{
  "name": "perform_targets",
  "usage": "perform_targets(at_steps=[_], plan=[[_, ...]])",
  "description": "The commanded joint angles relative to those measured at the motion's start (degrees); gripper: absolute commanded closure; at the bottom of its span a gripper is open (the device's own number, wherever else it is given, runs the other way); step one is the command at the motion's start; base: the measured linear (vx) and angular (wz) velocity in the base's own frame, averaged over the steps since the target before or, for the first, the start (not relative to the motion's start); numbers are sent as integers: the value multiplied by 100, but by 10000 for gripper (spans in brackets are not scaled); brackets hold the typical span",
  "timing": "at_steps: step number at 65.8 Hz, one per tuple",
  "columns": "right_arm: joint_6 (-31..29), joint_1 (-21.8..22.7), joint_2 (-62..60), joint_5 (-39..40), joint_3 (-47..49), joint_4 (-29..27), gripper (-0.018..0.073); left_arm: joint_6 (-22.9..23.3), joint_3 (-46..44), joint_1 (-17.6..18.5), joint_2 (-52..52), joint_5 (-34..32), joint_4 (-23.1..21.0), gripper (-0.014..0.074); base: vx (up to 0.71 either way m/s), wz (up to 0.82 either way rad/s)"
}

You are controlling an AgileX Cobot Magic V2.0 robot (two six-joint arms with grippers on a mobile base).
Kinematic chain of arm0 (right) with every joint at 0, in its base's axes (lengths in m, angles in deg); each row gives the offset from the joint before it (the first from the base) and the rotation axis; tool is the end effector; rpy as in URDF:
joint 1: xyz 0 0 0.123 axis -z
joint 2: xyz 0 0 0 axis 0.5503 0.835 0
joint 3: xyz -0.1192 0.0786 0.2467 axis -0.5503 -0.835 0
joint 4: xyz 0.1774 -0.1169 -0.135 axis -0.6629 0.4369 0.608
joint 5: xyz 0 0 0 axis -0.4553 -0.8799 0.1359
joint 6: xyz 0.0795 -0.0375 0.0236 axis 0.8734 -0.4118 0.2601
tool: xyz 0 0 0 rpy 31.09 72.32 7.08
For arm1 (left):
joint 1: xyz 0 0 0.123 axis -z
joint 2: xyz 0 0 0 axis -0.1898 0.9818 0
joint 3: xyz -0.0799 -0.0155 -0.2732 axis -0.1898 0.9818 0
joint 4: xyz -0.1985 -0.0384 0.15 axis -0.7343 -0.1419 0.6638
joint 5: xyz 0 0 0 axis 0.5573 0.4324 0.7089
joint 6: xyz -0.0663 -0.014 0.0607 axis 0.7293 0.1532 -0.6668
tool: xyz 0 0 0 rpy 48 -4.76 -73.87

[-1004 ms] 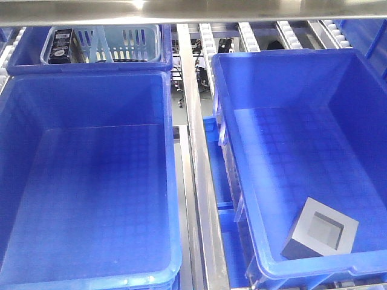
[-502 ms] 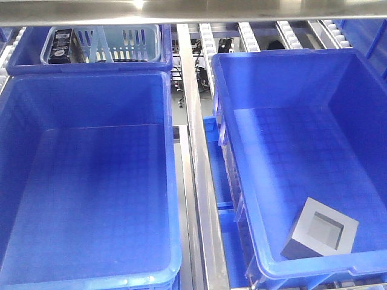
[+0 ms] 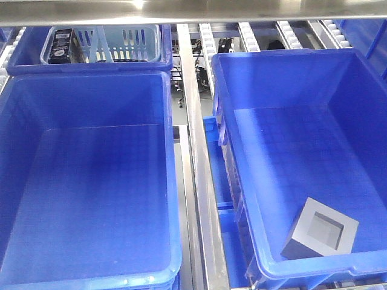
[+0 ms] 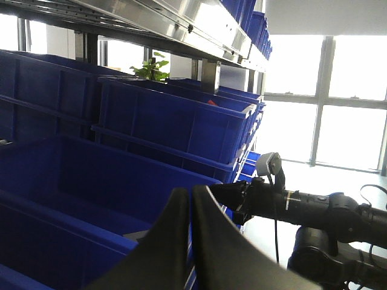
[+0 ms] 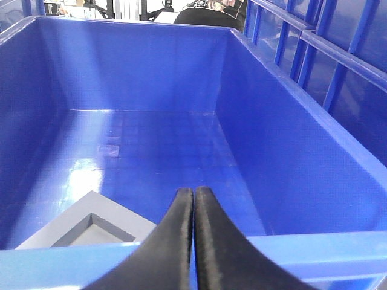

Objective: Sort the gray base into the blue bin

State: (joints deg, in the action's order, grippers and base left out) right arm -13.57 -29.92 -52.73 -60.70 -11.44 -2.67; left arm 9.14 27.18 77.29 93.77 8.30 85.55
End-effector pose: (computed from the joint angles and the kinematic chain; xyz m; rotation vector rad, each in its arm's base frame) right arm 0.0565 -0.0049 0.1915 0.0159 1.6366 -0.1036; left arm 0.0253 -0.0492 0.3321 0.7160 1.3179 -1.0170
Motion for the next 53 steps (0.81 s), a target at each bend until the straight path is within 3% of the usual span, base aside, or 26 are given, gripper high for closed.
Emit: perform_targets(at_steps=[1, 7, 13, 39, 53], plan=[[-33, 6, -85, 434, -77, 52, 568, -230, -145, 30, 11, -375, -175, 602, 0, 0], [-33, 6, -85, 434, -77, 52, 568, -1270, -145, 30, -81, -391, -886, 602, 0, 0], [-33, 6, -85, 434, -77, 52, 568, -1965, -145, 30, -175, -457, -1227, 602, 0, 0], [-33, 6, -85, 434, -77, 52, 568, -2072, -145, 10, -433, -345, -1274, 602, 0, 0], [-33, 6, -85, 434, -77, 52, 568, -2310, -145, -536, -438, -319, -1552, 602, 0, 0]])
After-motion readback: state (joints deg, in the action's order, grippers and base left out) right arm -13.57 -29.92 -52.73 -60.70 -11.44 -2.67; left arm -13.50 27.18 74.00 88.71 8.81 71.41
